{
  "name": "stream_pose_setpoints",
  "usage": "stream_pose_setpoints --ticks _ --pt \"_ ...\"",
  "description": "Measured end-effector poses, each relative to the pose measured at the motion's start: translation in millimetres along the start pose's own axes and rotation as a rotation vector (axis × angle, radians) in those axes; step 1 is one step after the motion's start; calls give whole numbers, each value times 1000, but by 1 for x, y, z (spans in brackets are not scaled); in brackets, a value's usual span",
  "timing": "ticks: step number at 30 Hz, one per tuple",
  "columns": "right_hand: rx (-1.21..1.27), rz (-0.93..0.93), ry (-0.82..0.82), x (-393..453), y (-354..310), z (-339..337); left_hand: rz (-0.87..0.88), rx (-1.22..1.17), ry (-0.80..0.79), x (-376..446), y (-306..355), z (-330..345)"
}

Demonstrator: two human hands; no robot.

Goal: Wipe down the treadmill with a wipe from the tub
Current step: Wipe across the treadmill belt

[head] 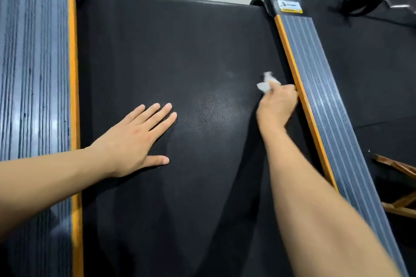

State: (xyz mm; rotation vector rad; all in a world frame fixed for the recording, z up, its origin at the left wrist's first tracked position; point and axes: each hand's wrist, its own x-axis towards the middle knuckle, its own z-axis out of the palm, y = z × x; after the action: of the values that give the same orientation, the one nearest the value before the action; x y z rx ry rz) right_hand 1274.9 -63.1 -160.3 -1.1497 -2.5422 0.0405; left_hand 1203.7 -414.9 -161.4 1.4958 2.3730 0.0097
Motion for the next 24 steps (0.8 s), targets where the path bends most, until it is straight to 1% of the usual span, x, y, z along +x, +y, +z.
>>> stream_pose_setpoints --ticks 2,3,5,6,7,8,9,10,12,13,15,16,17,18,20,21,23,24 --pt "118 -300 -50 -28 -47 2 18 1 14 -1 -2 1" --pt "204 -452 -104 -46 -69 0 21 2 11 -1 -1 1" --pt "265 -697 -178 -70 -94 -4 6 -23 10 0 -1 0" --pt "251 -770 -168 -67 -93 -5 -3 -32 6 0 1 0" --pt "209 -791 -118 -53 -82 -3 -6 -33 4 0 2 0" --pt "149 -742 -52 -35 -64 2 -11 -35 7 1 2 0" --pt "80 -632 18 -12 -42 6 -17 -37 12 1 3 -1" --pt "-3 -488 46 11 -18 6 -20 -42 10 0 3 -1" --pt "-143 -204 -34 41 21 3 -12 -44 13 0 2 0" --pt "-179 -110 -67 45 27 2 -7 -33 23 0 0 1" --pt "-178 33 -97 45 19 3 7 -3 32 1 -1 1" --pt "-163 57 -99 41 5 2 14 5 20 1 -1 2" --pt "-121 23 -90 33 -12 2 16 5 10 0 -2 4" --pt "-64 -67 -77 21 -31 3 18 4 6 0 -2 5" --pt "108 -326 -90 -12 -72 4 9 -1 16 0 -1 2" --pt "188 -467 -131 -29 -90 5 -4 -15 17 1 0 1" --pt "229 -725 -182 -46 -106 4 -29 -5 -16 1 2 -3" --pt "211 -786 -174 -39 -101 4 -34 2 -34 1 4 -5"
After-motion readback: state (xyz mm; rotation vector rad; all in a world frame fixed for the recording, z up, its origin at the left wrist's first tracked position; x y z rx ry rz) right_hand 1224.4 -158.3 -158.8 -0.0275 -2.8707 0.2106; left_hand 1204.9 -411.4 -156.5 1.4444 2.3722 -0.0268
